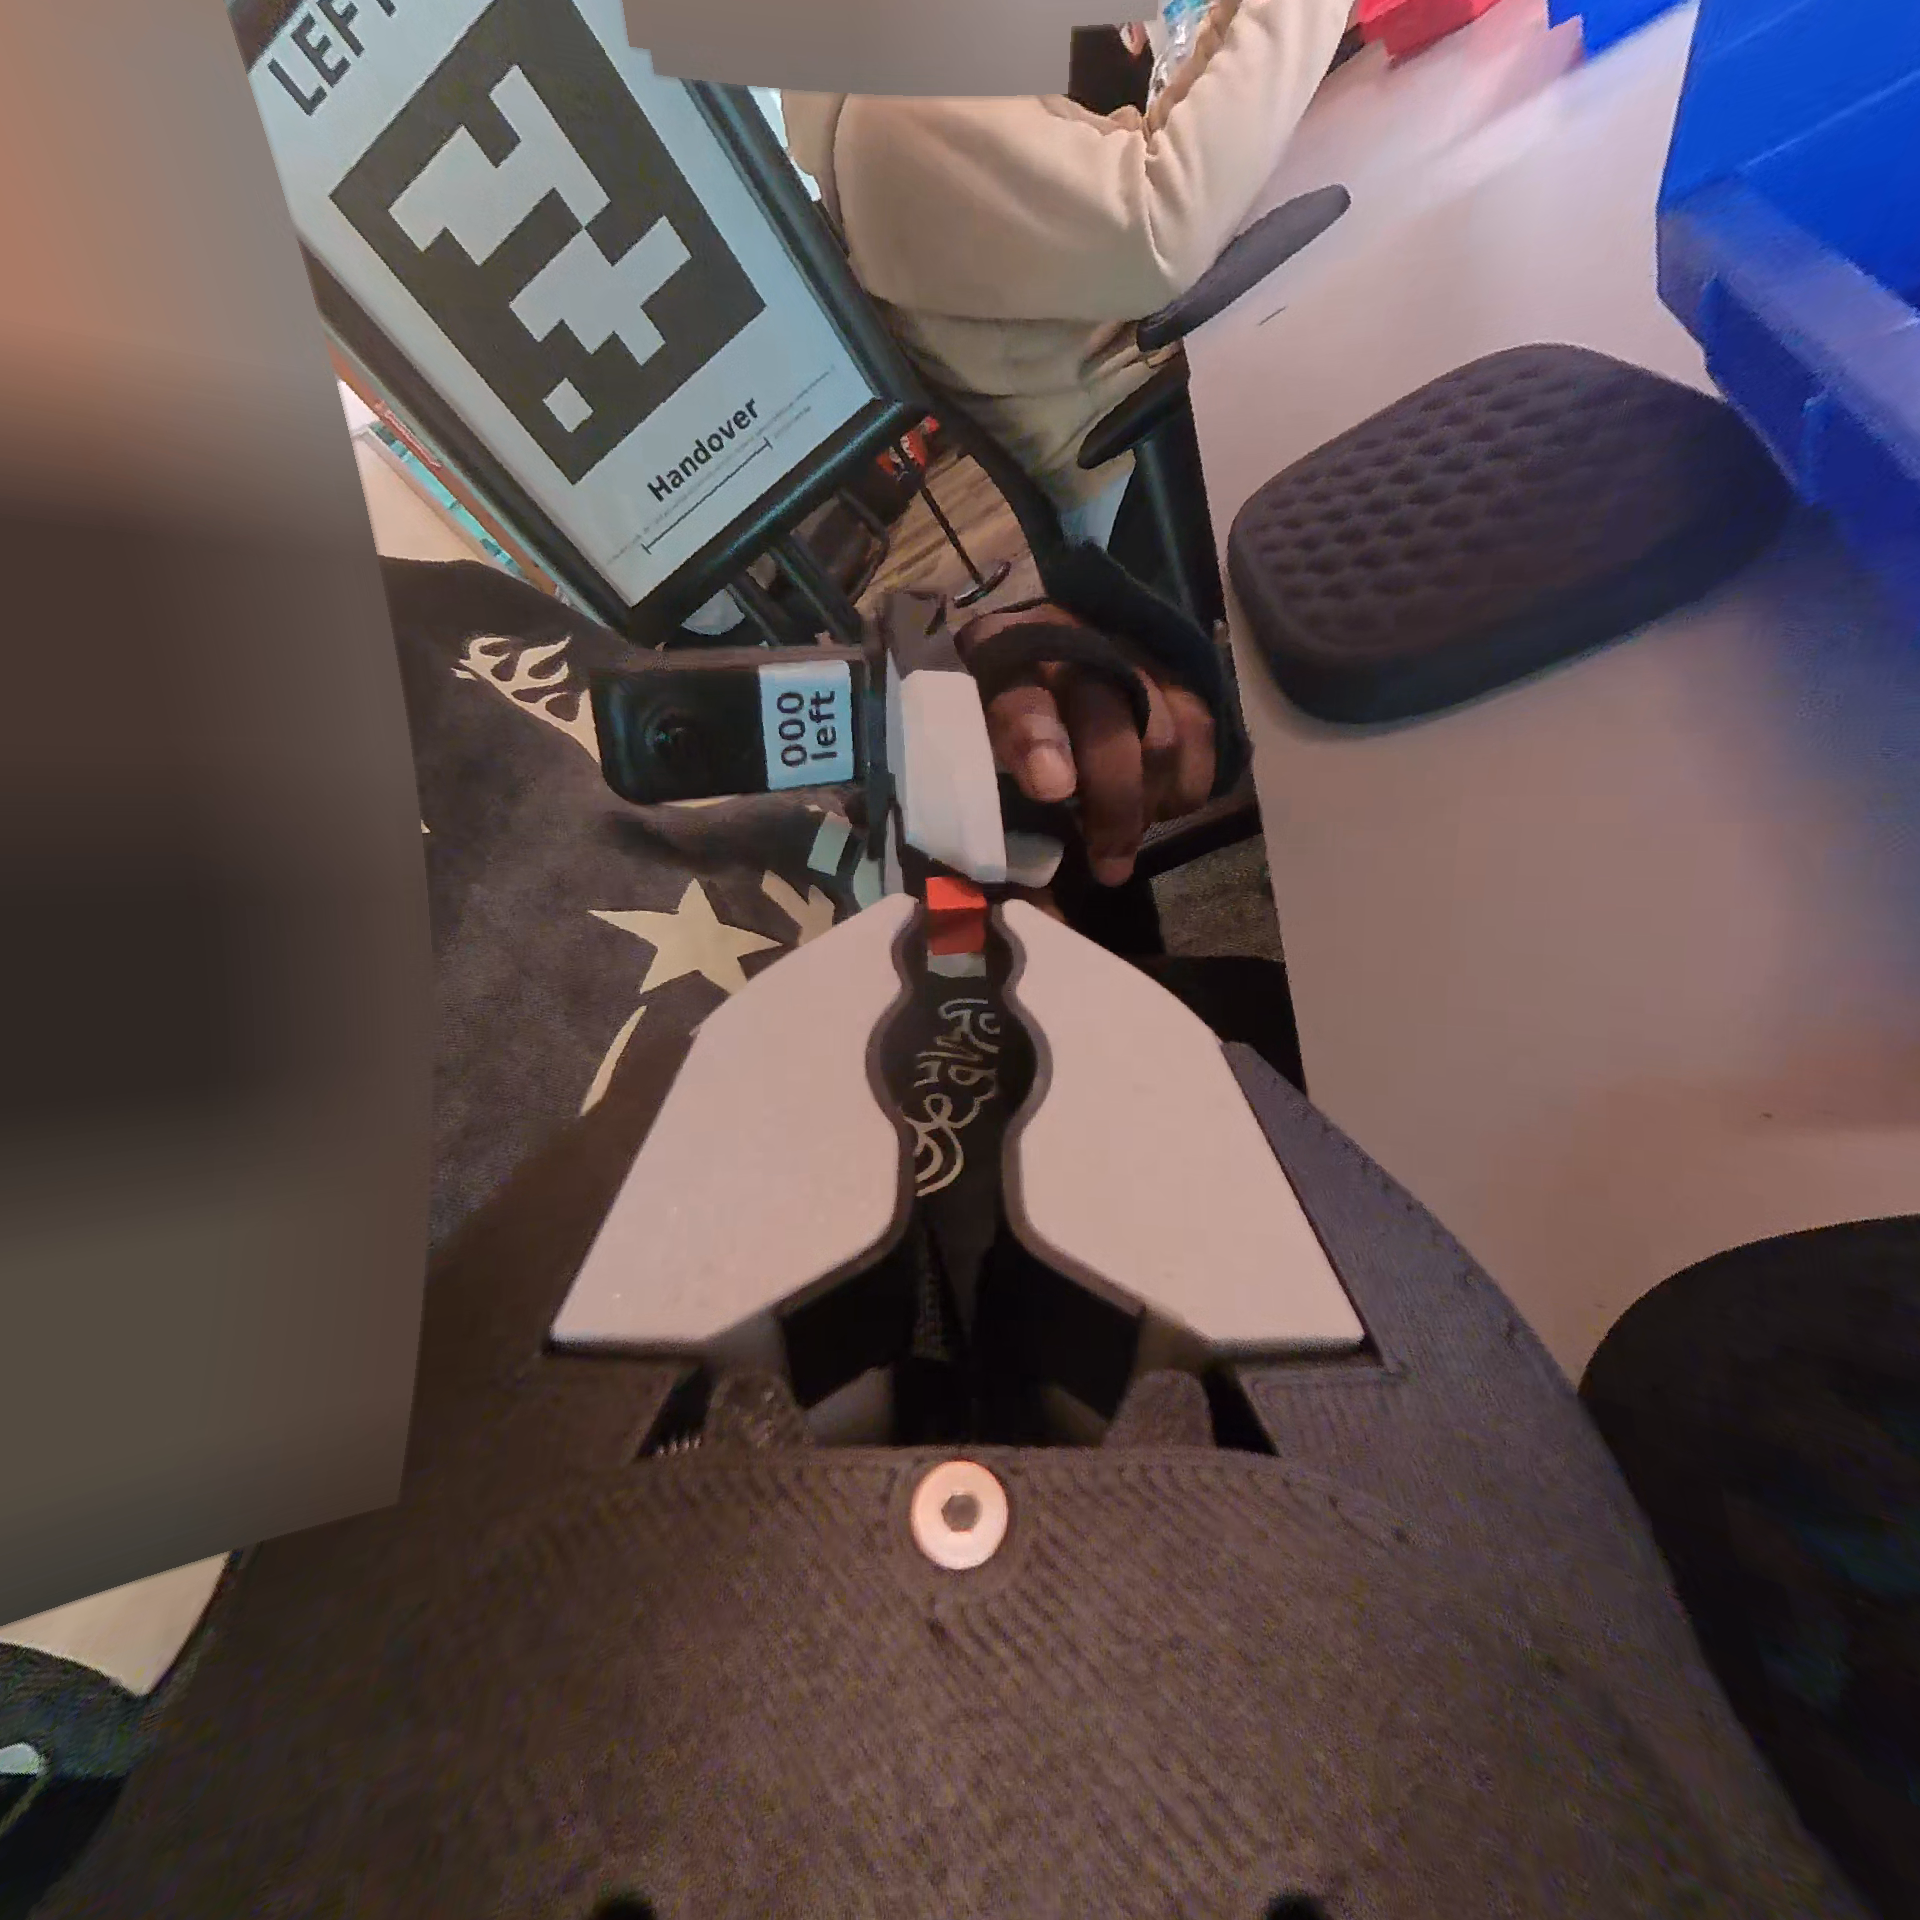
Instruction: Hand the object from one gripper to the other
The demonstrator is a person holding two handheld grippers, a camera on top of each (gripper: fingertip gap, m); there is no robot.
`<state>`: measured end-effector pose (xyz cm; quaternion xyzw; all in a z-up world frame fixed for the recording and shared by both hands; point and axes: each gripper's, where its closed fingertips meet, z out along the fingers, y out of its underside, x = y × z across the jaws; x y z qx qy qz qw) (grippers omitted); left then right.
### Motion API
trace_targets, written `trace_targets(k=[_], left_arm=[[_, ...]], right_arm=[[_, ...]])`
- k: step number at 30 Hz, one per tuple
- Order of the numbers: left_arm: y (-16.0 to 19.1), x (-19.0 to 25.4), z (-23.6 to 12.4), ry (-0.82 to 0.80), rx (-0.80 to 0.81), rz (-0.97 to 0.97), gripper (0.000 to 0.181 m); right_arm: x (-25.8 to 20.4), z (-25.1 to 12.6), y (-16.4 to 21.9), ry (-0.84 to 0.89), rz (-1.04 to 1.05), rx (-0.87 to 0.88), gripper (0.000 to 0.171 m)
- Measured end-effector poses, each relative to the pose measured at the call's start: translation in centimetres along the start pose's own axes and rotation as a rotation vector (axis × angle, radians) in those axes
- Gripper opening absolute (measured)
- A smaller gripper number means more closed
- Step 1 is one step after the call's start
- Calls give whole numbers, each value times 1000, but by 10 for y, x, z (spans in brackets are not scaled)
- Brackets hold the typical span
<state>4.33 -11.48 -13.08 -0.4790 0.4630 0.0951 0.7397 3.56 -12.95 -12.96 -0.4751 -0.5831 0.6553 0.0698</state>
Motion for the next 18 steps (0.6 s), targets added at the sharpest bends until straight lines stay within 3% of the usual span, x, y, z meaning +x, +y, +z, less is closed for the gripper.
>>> trace_targets(k=[1,5,12,15,18], left_arm=[[1,0,0,20,-3,-62,10],[-2,-6,-3,94,52,-415,10],[-4,-9,-7,305,140,-1062,10],[-2,-2,-7,400,138,-1238,10],[-5,0,-8,449,163,-1321,10]], right_arm=[[1,0,-1,14,-28,2,10],[2,-1,-10,99,-271,44,19],[-2,-14,-23,353,-921,61,24],[1,-10,-14,434,-1160,-22,24],[-1,-3,-6,434,-1259,-72,24]])
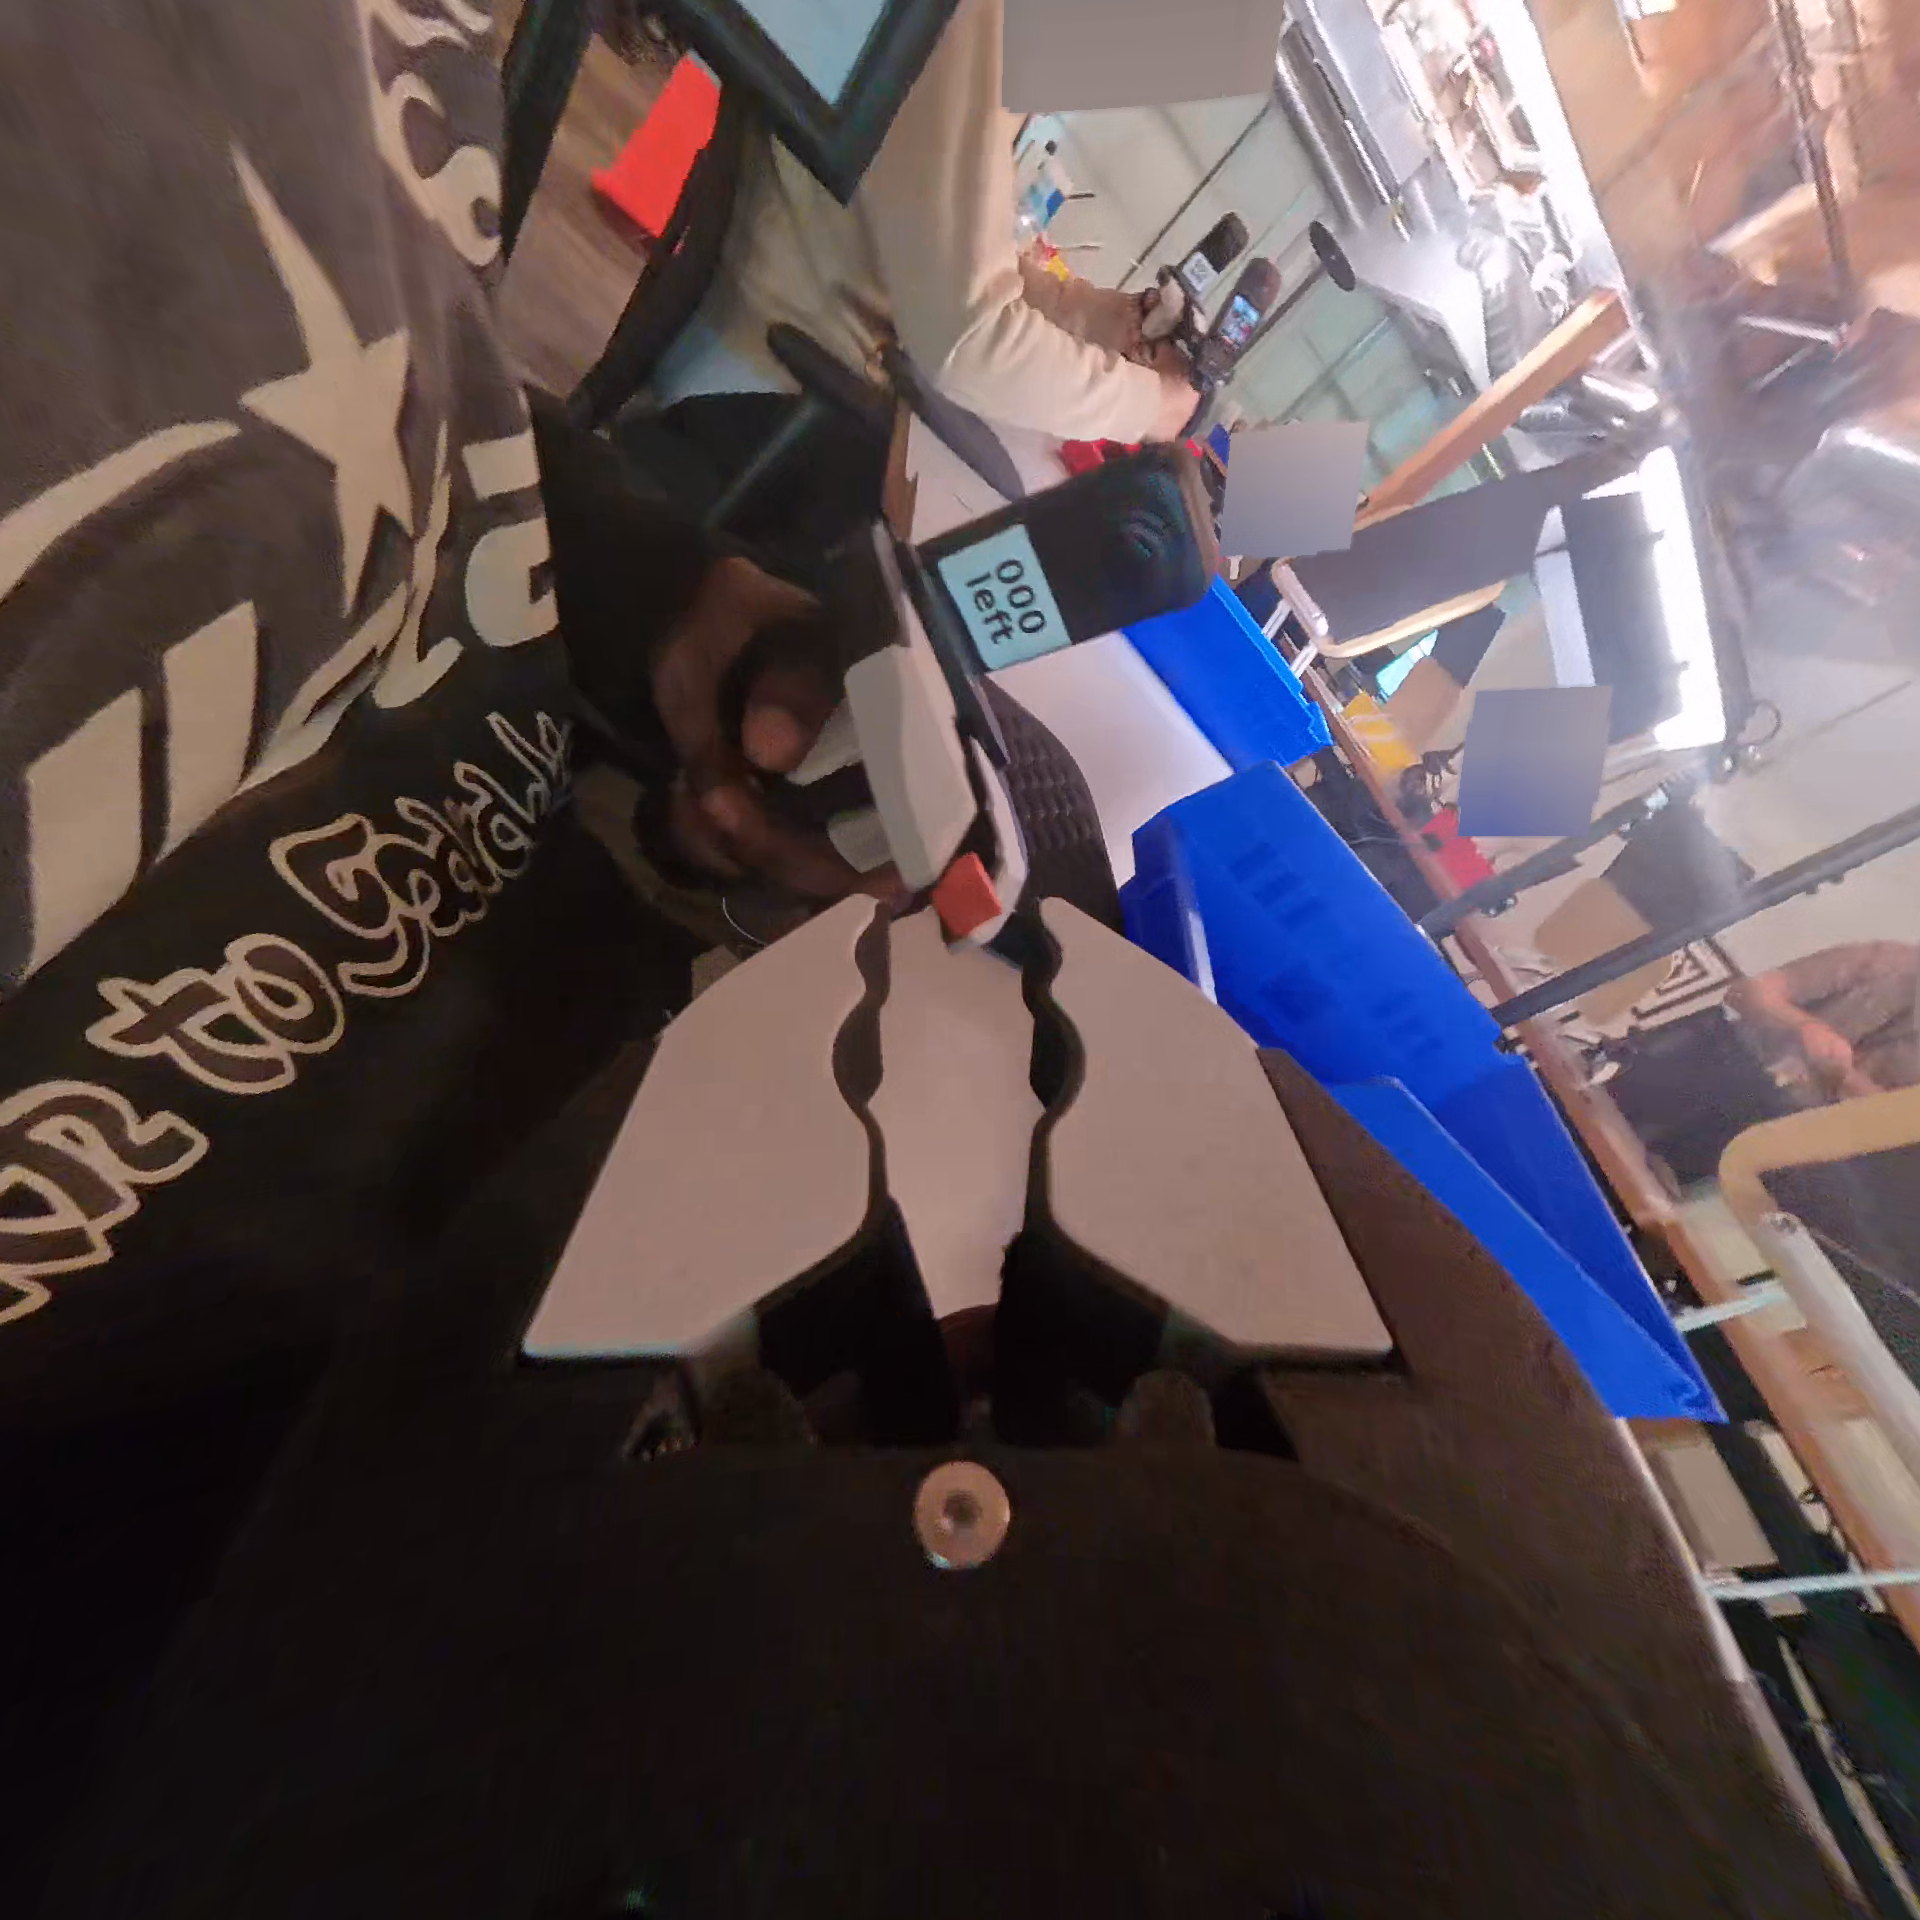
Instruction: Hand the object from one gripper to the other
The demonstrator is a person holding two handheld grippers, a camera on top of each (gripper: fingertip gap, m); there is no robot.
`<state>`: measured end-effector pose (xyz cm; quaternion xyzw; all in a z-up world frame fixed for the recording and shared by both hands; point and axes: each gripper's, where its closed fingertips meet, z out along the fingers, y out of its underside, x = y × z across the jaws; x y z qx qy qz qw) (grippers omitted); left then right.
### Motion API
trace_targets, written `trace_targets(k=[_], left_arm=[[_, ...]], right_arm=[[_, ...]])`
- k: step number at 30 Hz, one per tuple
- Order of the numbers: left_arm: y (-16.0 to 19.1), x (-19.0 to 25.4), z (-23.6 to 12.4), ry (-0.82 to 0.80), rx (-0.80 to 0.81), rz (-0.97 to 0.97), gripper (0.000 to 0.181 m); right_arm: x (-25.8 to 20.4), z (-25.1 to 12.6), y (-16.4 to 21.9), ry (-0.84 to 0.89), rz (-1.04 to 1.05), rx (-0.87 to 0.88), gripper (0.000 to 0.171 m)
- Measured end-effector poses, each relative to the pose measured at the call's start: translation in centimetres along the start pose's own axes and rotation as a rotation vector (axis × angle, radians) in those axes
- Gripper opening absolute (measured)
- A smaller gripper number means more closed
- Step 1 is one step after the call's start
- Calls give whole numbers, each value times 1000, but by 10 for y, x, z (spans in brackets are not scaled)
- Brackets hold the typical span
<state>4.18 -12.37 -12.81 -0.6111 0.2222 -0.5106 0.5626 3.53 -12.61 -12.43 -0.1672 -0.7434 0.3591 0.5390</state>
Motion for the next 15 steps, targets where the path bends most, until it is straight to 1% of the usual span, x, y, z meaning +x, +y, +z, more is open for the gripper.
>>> trace_targets(k=[6,11,15], left_arm=[[3,1,0,25,-15,-50,11],[8,3,2,44,-46,-60,10],[11,4,2,59,-69,-91,10]], right_arm=[[-7,3,1,-16,-71,-7,23],[-6,1,-2,4,-119,-1,18],[-9,1,-2,0,-201,-20,18]])
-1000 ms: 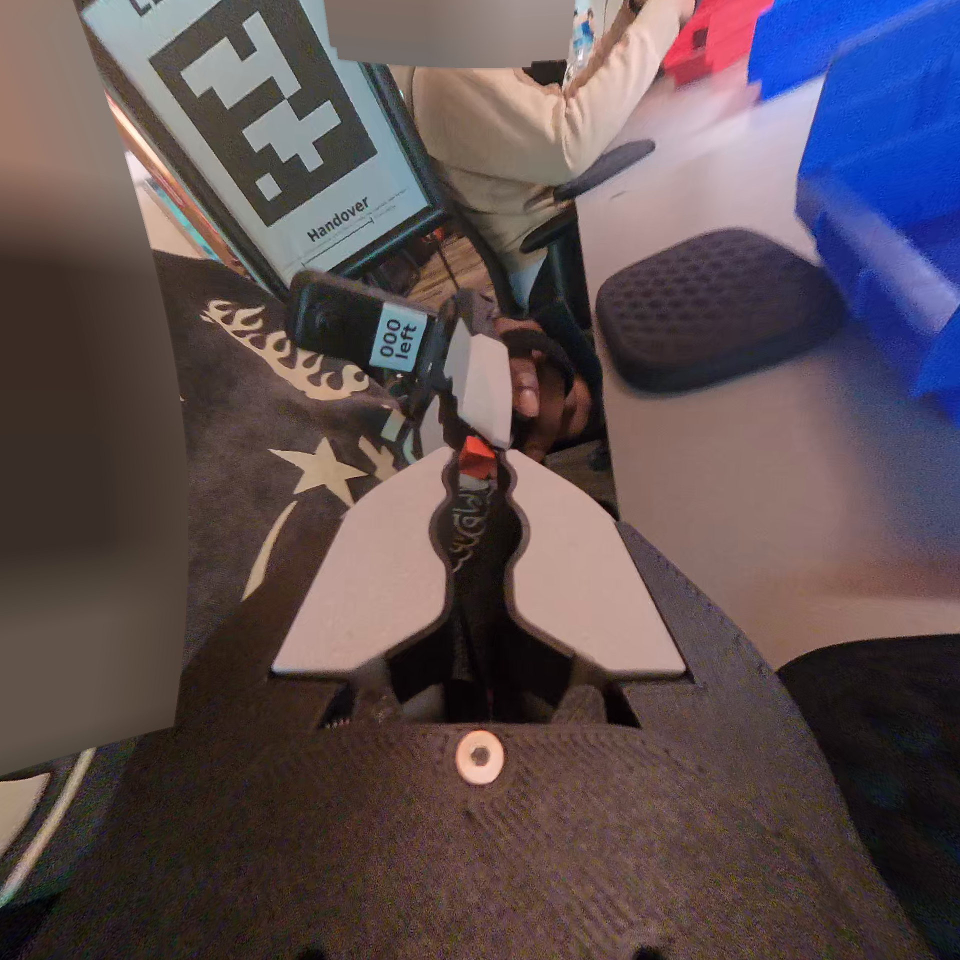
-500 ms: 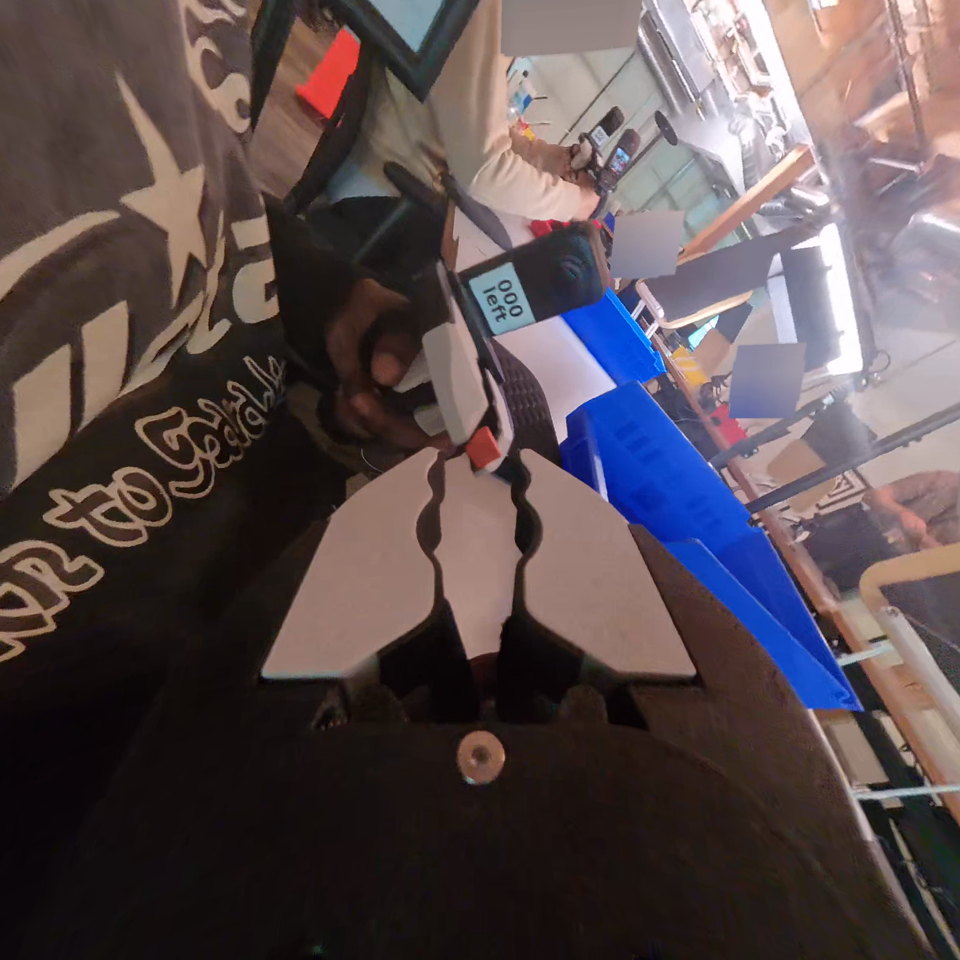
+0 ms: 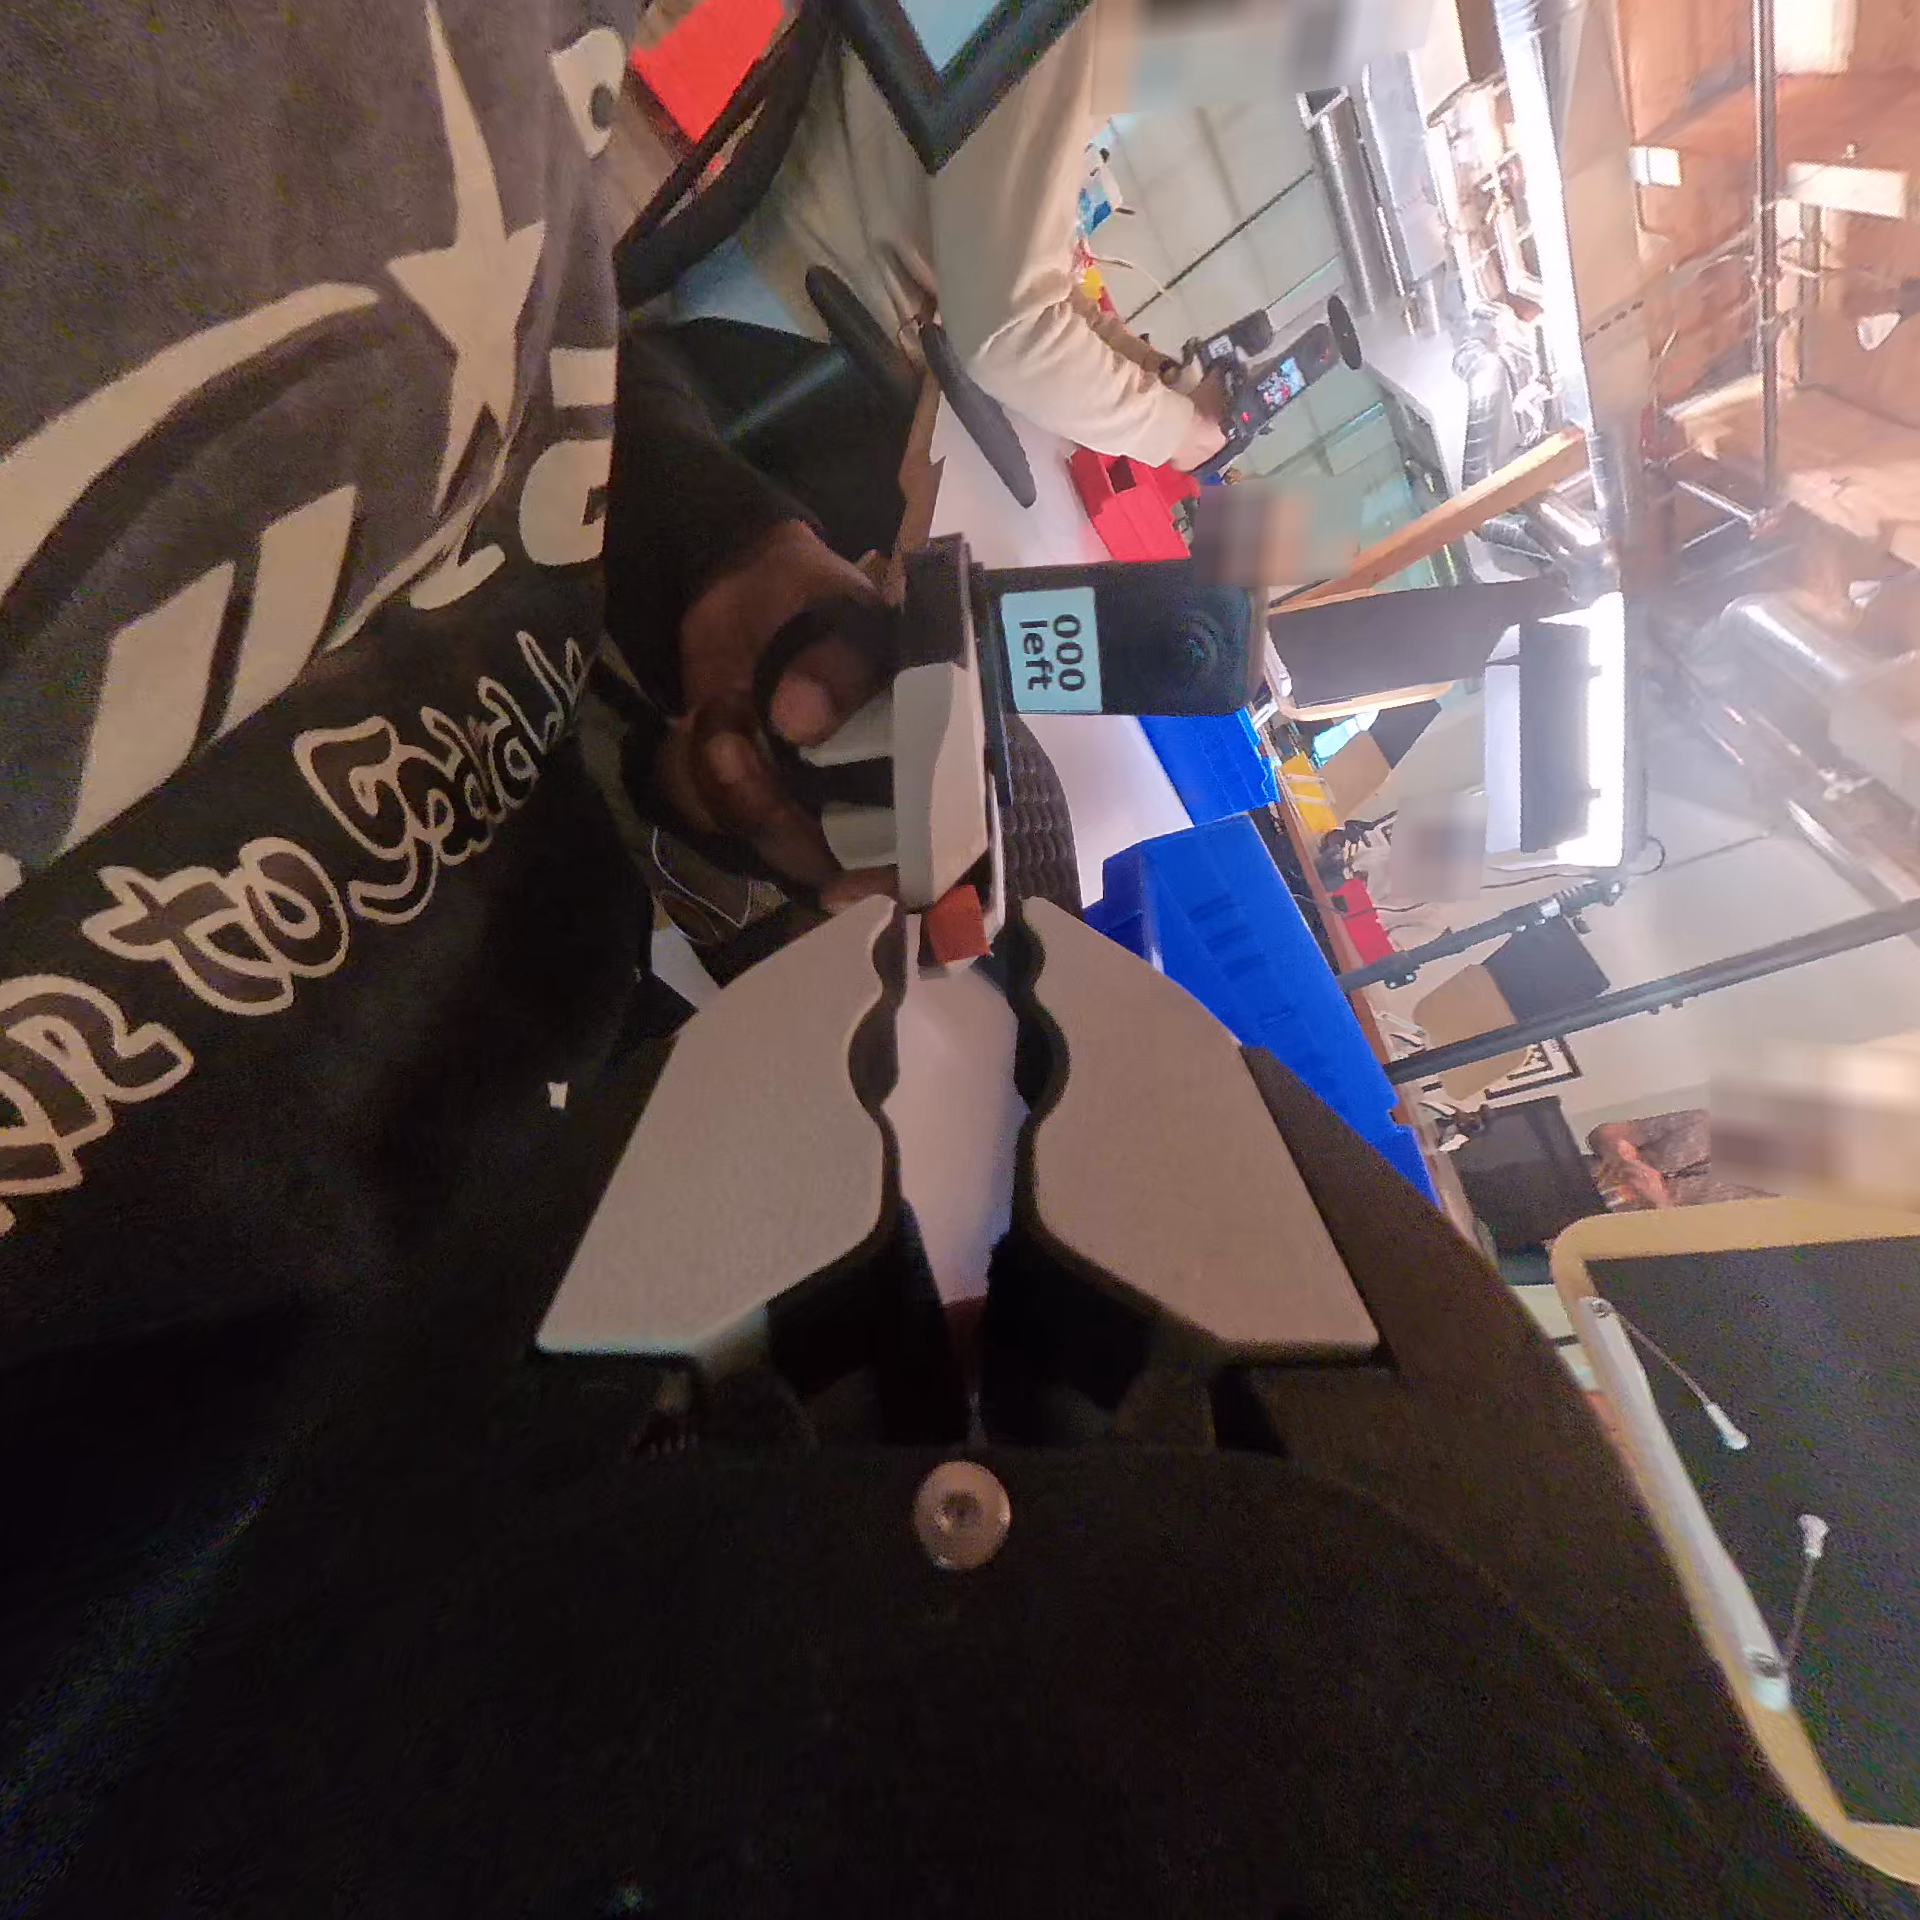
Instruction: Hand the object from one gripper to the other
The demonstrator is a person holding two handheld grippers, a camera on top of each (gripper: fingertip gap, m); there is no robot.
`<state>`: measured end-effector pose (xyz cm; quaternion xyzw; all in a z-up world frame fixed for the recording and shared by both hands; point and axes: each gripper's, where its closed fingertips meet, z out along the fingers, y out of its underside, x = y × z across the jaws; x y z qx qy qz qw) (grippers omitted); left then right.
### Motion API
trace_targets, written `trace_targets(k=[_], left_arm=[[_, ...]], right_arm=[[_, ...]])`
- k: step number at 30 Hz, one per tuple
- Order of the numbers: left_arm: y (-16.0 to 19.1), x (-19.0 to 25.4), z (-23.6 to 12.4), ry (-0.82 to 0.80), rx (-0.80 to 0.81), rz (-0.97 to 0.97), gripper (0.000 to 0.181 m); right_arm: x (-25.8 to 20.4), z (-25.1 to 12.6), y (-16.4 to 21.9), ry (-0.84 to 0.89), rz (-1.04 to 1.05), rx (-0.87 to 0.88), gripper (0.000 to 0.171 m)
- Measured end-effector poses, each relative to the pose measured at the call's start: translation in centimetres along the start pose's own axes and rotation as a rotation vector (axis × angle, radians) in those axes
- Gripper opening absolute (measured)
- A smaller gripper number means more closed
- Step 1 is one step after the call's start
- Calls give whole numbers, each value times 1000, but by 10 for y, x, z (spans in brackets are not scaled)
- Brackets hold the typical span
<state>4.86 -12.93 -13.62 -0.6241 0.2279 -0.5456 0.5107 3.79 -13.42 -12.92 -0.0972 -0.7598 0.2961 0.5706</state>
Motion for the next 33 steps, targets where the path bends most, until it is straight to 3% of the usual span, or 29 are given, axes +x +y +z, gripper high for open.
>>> trace_targets(k=[8,13,18,21,25,28,33], left_arm=[[7,1,1,21,-48,-38,10],[-8,7,0,24,48,82,13],[-37,-2,-14,-253,188,575,30],[-39,-4,-16,-411,146,920,34],[-30,-4,-8,-486,46,1207,36],[-20,-9,-2,-540,-57,1374,35],[-14,-11,1,-543,-104,1432,22]], right_arm=[[-7,2,4,-38,-69,-54,10],[6,-1,-2,-4,64,-2,10],[29,-4,3,4,520,52,10],[31,-3,8,-92,902,78,11],[20,-2,4,-321,1374,160,10],[14,0,5,-416,1536,211,10],[7,2,6,-458,1561,192,10]])
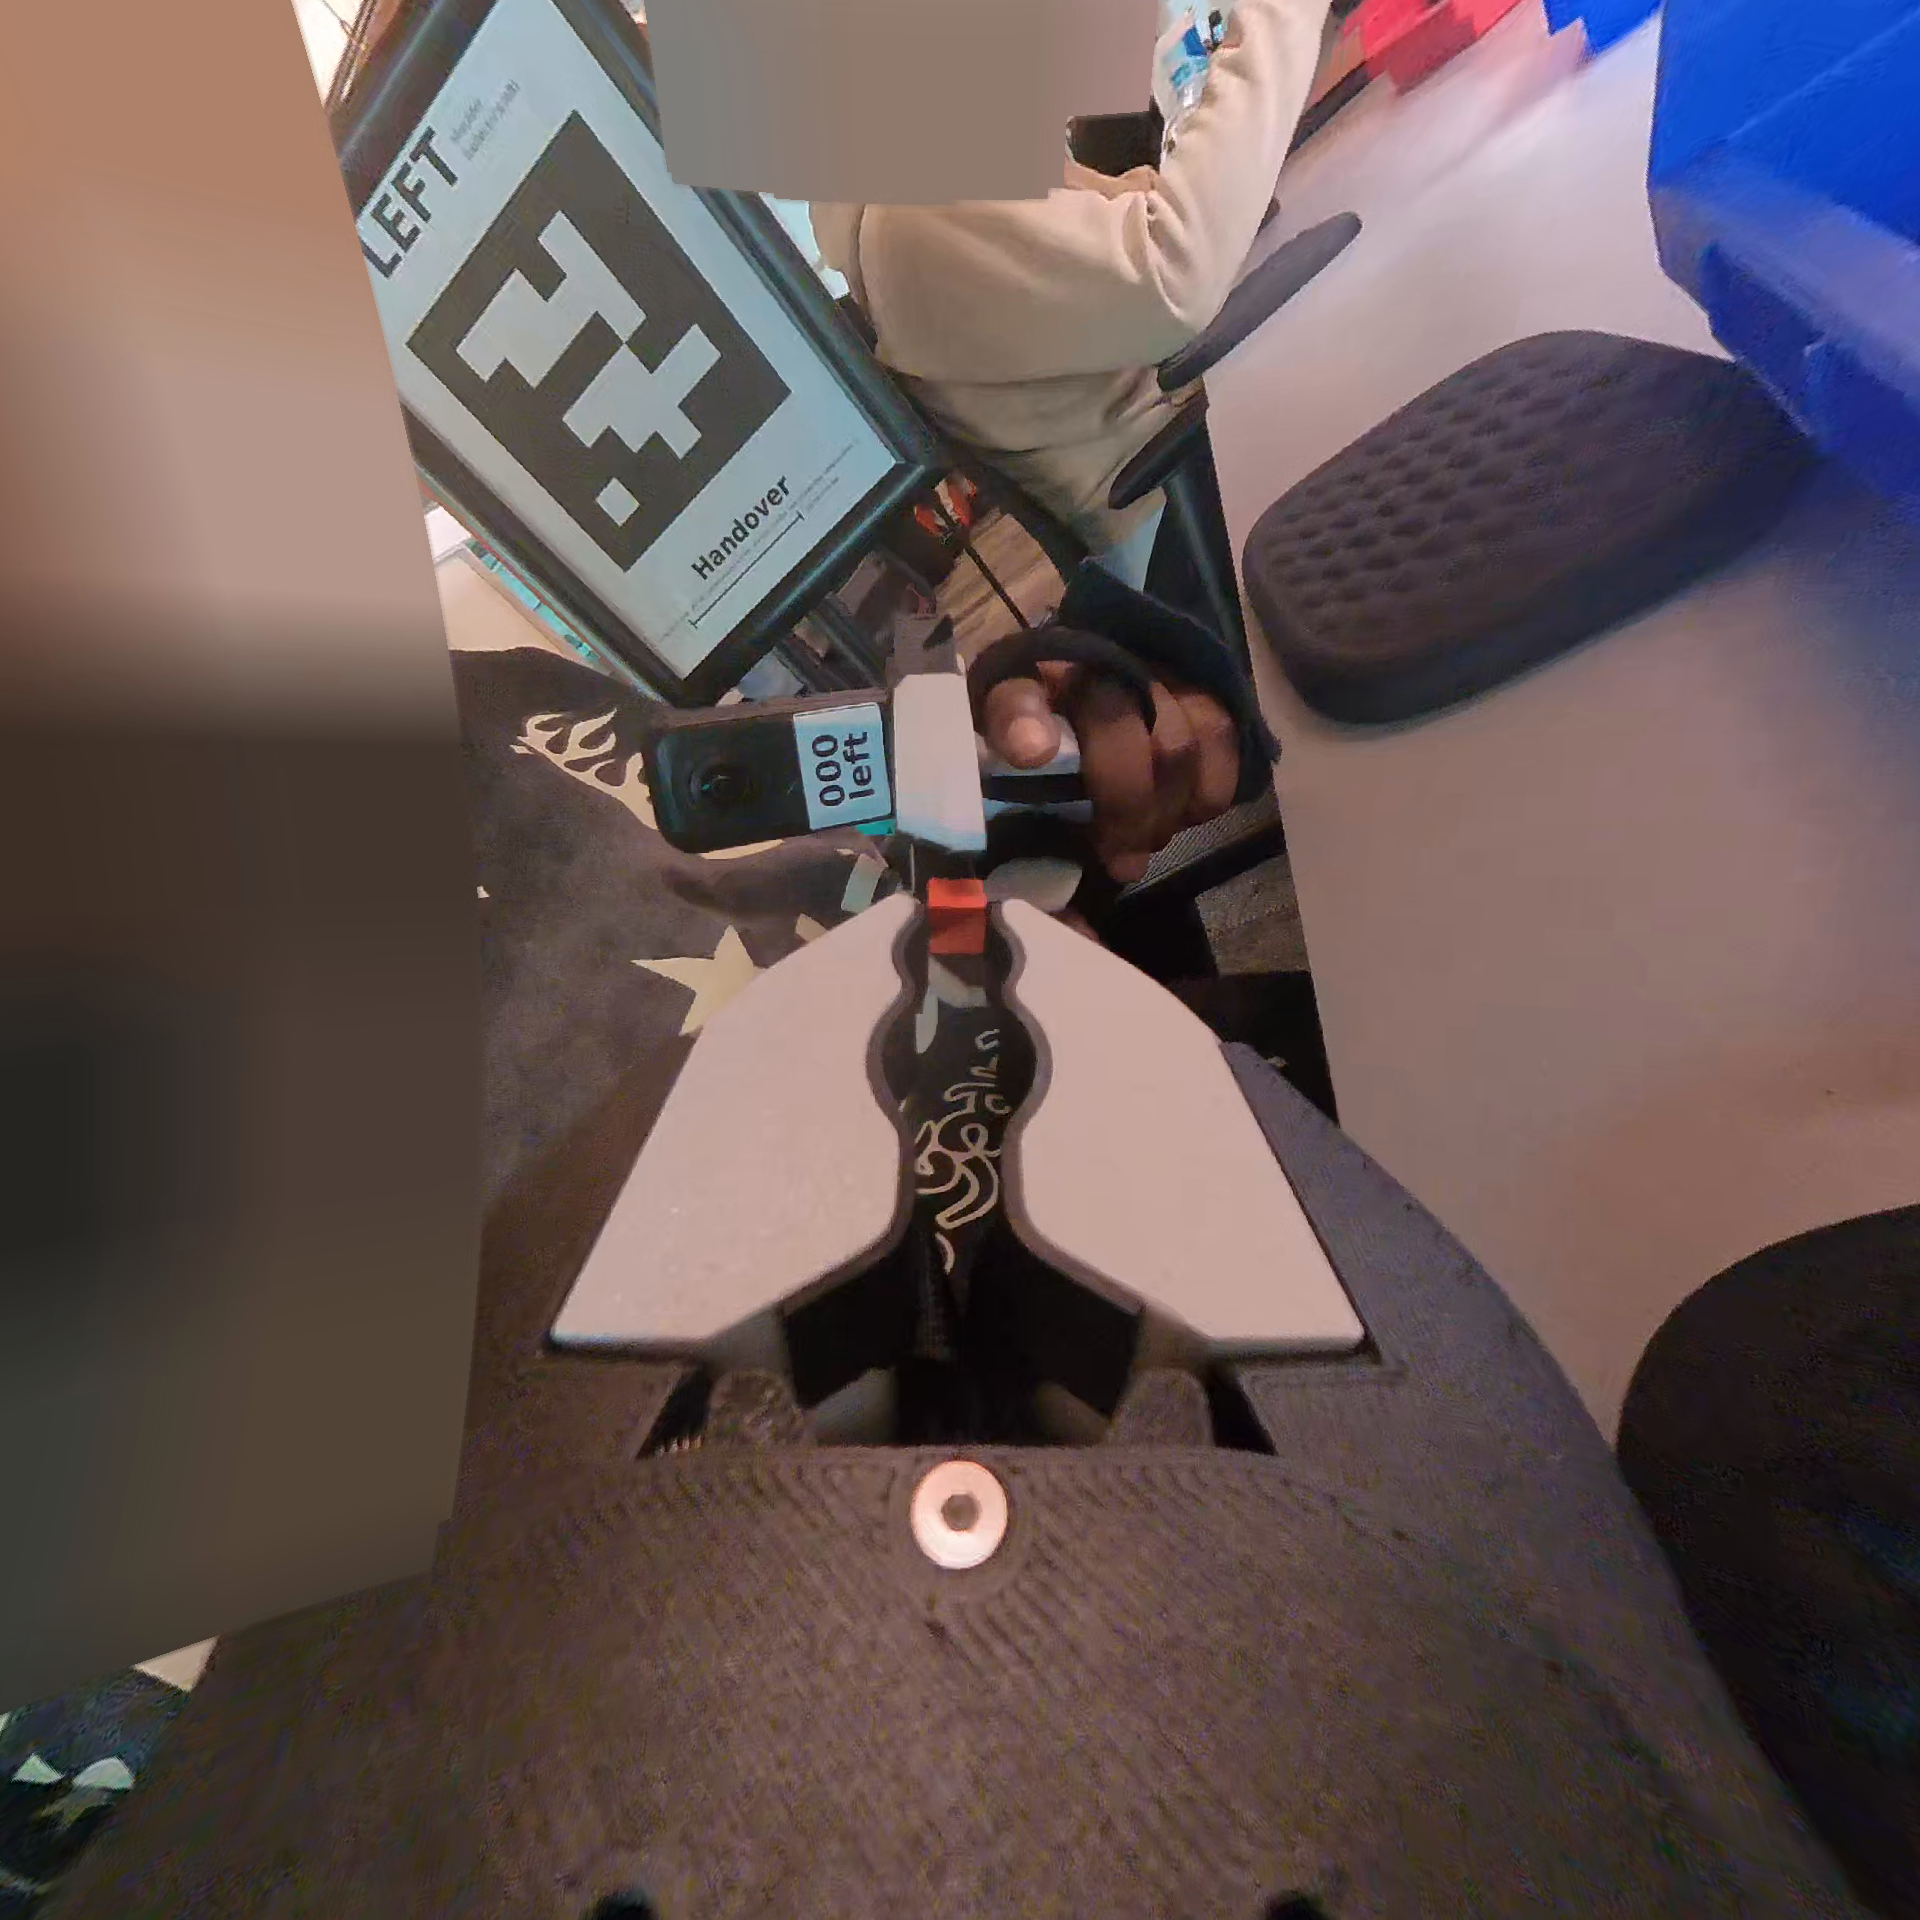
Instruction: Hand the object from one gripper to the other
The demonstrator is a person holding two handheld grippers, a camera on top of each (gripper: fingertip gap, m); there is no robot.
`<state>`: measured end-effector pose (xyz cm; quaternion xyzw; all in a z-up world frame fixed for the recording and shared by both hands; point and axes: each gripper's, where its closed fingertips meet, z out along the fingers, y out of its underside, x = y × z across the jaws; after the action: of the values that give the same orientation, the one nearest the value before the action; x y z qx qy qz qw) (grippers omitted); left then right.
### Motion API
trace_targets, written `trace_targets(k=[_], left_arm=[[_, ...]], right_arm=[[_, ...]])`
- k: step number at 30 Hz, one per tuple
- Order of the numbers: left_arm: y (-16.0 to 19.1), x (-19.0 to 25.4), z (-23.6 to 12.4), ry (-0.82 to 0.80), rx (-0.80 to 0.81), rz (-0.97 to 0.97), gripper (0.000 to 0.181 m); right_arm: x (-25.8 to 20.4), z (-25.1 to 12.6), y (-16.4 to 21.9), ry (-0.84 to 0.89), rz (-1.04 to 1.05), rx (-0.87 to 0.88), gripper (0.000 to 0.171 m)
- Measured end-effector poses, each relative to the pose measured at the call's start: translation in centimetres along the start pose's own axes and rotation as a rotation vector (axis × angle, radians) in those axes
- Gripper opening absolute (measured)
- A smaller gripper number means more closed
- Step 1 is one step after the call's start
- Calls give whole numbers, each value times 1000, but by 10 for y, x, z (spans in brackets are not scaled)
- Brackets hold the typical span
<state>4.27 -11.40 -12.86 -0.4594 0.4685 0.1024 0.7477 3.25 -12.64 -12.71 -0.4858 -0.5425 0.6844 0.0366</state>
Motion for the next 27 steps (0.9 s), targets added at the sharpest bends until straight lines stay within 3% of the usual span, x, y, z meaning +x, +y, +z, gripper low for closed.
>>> trace_targets(k=[4,9,14,17,20,24,27], left_arm=[[-2,1,0,7,7,5,11],[-2,2,-1,21,-4,-27,10],[-1,0,-1,71,2,-269,10],[1,-1,-1,140,11,-548,10],[2,0,-2,238,38,-856,9],[0,4,-5,391,76,-1218,10],[-8,4,-8,482,141,-1377,10]], right_arm=[[-2,1,2,-16,10,-13,10],[-2,2,3,-12,5,-18,10],[2,1,-3,26,-95,12,16],[7,-3,-11,132,-320,39,25],[8,-9,-17,263,-670,31,33],[2,-11,-13,418,-1161,-41,33],[-2,-7,-7,460,-1371,-96,28]])
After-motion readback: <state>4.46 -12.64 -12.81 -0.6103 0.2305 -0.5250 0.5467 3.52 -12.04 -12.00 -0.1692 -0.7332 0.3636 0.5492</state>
